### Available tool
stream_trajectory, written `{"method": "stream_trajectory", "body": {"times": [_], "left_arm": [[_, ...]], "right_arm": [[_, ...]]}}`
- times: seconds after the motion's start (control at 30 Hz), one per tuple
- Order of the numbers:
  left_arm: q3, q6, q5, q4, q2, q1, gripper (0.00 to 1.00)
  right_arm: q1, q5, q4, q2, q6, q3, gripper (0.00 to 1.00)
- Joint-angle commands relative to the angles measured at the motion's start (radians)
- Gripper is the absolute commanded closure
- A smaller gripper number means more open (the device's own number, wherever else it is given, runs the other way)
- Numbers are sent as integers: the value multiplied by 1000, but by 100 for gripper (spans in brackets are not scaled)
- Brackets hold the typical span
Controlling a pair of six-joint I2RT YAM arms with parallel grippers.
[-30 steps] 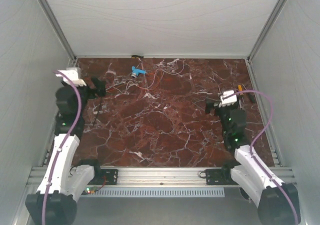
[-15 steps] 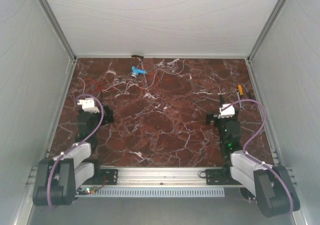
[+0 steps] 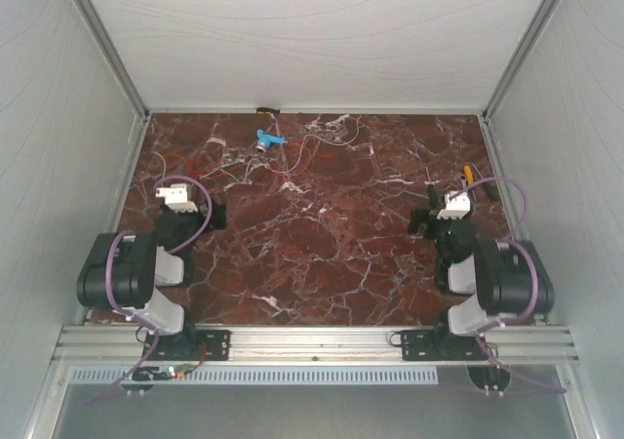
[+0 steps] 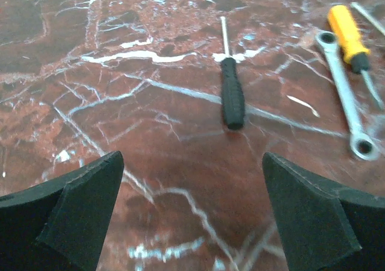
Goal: Zip-tie the wires
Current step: Reset both arms
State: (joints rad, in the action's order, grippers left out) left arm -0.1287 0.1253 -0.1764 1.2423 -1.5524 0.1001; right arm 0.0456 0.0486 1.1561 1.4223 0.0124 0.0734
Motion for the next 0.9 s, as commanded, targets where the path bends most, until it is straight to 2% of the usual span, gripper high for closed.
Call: {"method": "stream_trajectory", "body": {"times": [0.0,0.03,0.07,0.23,0.87], "left_arm": [[-72,-34,-83,120,7,1,1],[-79,-38,-68,113,5,-5,0],[-77,-38,-61,131,-2,-9,0],[-100,-54,-3,80,1,-37,0],[-104,-63,-1,71,0,-44,0]], "right_arm": [[20,217,179,177,31,143,2],[14,223,-49,127,-5,213,2],[-5,194,-131,152,-11,269,2],[-35,73,-136,149,-1,267,2],[-38,68,-134,149,-2,264,2]]}}
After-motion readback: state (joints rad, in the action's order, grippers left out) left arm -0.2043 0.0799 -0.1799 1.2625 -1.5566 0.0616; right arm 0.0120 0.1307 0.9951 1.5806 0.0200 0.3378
